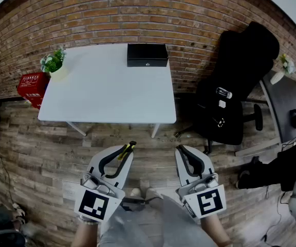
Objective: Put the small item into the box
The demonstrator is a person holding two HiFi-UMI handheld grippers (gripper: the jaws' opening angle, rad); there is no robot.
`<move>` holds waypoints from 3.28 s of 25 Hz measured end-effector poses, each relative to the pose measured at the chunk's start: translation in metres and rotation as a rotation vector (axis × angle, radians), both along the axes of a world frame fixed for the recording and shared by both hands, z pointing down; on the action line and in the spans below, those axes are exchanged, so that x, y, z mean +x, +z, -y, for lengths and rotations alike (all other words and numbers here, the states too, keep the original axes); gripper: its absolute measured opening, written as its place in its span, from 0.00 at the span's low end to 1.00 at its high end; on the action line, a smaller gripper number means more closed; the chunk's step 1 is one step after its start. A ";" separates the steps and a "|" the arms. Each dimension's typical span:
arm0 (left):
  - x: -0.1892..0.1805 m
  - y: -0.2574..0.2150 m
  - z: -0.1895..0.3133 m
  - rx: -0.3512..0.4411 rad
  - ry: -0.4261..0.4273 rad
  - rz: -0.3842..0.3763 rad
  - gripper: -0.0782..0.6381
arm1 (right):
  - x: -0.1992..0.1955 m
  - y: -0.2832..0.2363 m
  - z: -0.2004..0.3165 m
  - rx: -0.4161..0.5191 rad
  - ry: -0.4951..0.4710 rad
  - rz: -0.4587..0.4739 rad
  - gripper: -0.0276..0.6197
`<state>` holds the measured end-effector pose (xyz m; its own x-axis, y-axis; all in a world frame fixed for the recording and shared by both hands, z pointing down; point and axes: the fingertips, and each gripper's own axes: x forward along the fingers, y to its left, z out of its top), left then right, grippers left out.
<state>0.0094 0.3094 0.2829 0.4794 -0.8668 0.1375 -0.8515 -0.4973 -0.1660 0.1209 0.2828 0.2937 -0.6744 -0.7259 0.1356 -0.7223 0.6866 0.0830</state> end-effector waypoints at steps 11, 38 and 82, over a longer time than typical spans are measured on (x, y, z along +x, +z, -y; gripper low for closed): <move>-0.006 0.001 0.000 0.000 -0.009 -0.011 0.20 | -0.006 0.002 0.000 0.001 -0.004 -0.007 0.12; -0.032 -0.002 -0.017 0.065 0.075 0.092 0.20 | -0.026 0.001 -0.017 0.012 0.103 0.013 0.12; -0.025 -0.002 0.261 0.005 -0.153 -0.054 0.20 | -0.021 0.016 0.275 -0.023 -0.075 0.024 0.12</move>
<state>-0.0158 0.0489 0.2812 0.3487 -0.9307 0.1103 -0.9249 -0.3608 -0.1201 0.0999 0.0078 0.3097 -0.7299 -0.6701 0.1348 -0.6704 0.7403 0.0501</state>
